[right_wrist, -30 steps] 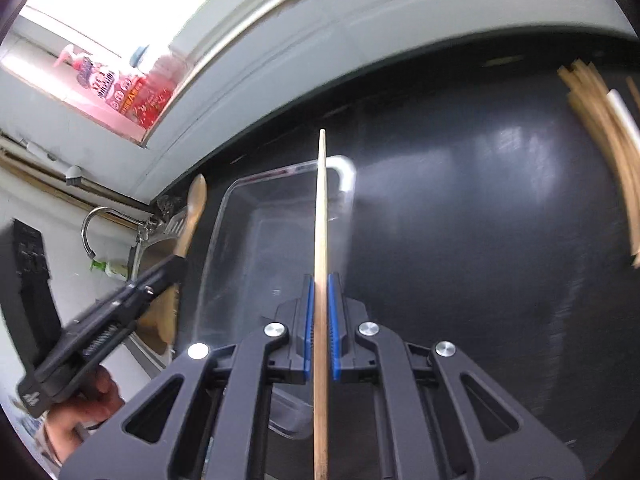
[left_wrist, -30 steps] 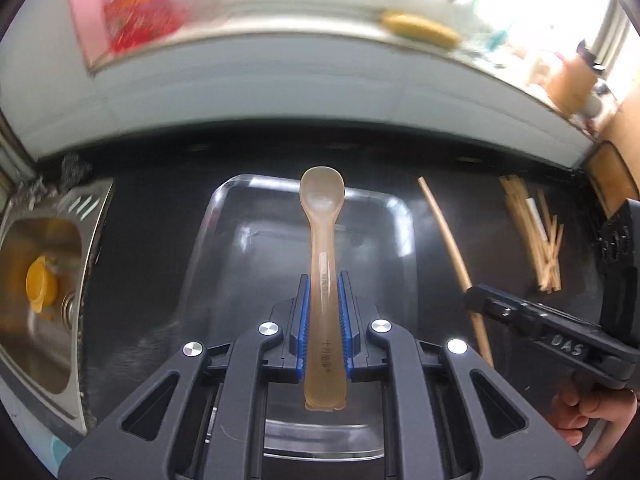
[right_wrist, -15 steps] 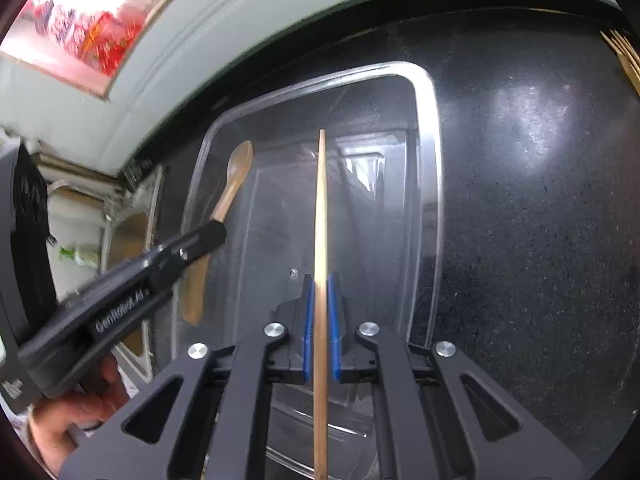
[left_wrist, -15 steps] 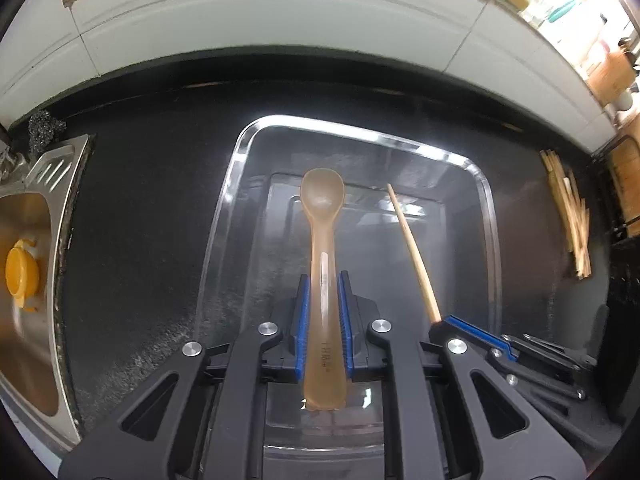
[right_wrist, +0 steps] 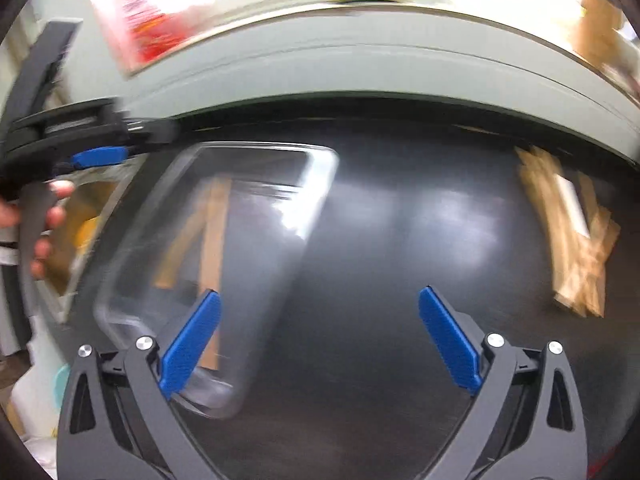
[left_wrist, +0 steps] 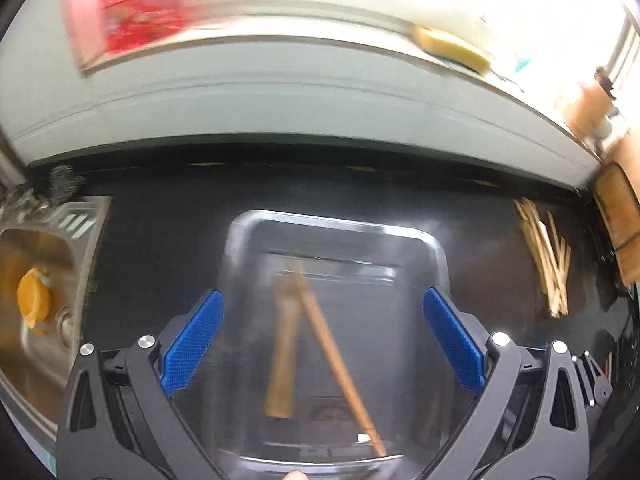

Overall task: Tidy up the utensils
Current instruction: 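Move both open tools back to the utensil pile, then grasp the amber spatula with the left tool while the right tool grasps a chopstick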

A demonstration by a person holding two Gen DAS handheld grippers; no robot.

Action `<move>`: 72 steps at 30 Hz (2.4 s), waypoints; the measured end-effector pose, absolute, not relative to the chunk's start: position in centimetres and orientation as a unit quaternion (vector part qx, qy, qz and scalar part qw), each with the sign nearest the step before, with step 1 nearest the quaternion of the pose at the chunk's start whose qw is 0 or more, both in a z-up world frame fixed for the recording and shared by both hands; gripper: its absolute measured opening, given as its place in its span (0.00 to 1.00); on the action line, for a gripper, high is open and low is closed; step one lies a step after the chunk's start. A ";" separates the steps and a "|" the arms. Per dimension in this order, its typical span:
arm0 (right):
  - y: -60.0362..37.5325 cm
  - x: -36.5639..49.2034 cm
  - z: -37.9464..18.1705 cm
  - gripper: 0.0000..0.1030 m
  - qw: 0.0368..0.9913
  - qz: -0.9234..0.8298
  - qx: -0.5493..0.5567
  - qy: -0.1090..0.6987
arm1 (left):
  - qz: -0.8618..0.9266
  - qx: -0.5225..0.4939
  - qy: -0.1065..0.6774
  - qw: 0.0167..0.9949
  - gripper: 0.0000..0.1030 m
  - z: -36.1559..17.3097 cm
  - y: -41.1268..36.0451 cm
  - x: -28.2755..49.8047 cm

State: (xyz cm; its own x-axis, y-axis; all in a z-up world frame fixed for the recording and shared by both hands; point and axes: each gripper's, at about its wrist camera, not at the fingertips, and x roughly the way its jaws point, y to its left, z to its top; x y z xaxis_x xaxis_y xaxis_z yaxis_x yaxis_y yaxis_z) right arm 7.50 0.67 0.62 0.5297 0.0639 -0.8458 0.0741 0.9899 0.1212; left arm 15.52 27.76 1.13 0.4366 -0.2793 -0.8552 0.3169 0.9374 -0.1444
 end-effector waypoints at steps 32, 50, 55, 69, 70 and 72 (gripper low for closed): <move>-32.7 6.3 -6.6 0.93 0.819 -0.235 0.068 0.519 | -0.182 0.206 0.538 0.797 0.94 -9.8 -9.4 12.9; -36.3 10.9 -7.0 0.93 0.829 -0.164 0.121 0.521 | -0.178 0.185 0.532 0.807 0.94 -9.9 -14.1 15.8; -36.4 11.9 -7.2 0.93 0.832 -0.142 0.111 0.526 | -0.179 0.197 0.546 0.794 0.94 -10.8 -14.5 16.3; -35.6 14.7 -7.7 0.94 0.841 -0.100 0.047 0.529 | -0.174 0.136 0.556 0.801 0.95 -12.9 -12.2 18.5; -35.7 14.9 -7.7 0.94 0.842 -0.097 0.045 0.529 | -0.170 0.133 0.554 0.804 0.95 -12.8 -12.2 18.4; -35.8 15.3 -7.7 0.94 0.843 -0.091 0.043 0.528 | -0.156 0.121 0.550 0.811 0.95 -12.9 -11.8 17.7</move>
State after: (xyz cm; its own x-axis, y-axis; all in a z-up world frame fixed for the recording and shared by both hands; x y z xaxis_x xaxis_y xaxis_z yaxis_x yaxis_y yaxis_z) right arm 15.31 -35.81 -7.73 0.4260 -0.1093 -0.8981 0.1991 0.9797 -0.0248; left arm 17.71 -11.84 -12.94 0.3460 -0.1193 -0.9306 0.3864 0.9220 0.0255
